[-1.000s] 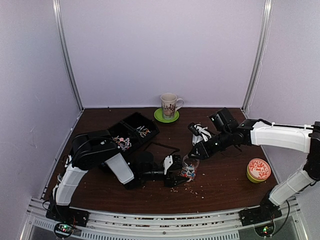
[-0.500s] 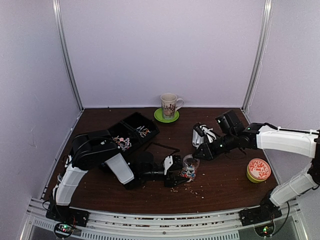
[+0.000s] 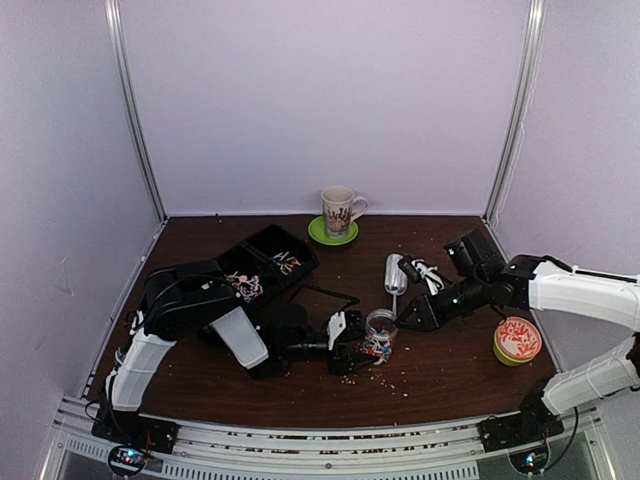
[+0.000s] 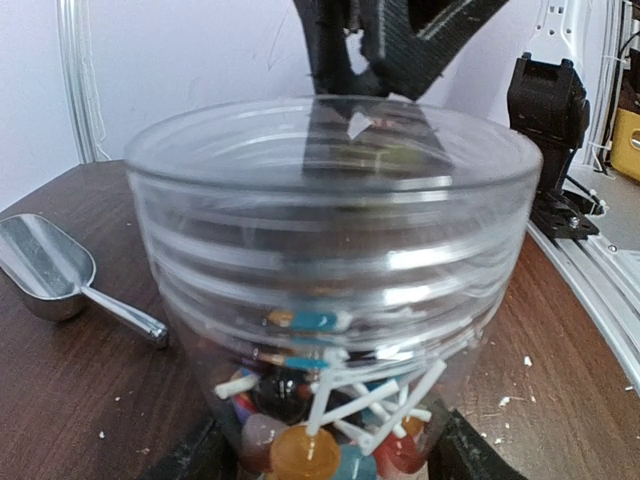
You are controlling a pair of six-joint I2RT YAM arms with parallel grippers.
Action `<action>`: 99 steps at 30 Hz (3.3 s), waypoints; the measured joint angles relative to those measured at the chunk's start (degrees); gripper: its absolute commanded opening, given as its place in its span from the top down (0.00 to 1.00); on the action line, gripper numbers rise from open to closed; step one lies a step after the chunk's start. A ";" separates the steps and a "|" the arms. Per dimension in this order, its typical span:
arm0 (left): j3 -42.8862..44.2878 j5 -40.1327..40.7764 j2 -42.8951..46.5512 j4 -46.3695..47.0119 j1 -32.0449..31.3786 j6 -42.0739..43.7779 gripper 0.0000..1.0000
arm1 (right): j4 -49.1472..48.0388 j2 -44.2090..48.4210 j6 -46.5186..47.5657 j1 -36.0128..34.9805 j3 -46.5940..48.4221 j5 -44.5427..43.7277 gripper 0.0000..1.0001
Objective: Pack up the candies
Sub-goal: Screw the box lid onto the packing bottle.
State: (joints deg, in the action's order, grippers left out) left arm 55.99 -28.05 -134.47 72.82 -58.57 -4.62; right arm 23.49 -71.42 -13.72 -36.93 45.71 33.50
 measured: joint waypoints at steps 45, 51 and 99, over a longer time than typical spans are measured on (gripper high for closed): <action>0.00 -0.24 -0.11 0.15 0.00 -0.02 0.39 | -3.23 -11.82 1.55 1.31 8.50 7.74 0.48; 0.00 -0.22 -0.13 0.15 0.00 0.00 0.39 | -3.39 -11.26 1.60 1.36 7.02 7.78 0.52; 0.81 -0.02 -0.22 -0.85 0.02 0.00 0.39 | 2.38 -8.74 3.32 -0.11 10.03 -4.48 0.62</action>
State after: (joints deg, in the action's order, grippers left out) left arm 56.80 -28.08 -134.69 71.96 -58.54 -4.62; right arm 25.87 -80.16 -10.39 -37.04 55.75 29.02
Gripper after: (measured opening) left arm 0.612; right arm 0.410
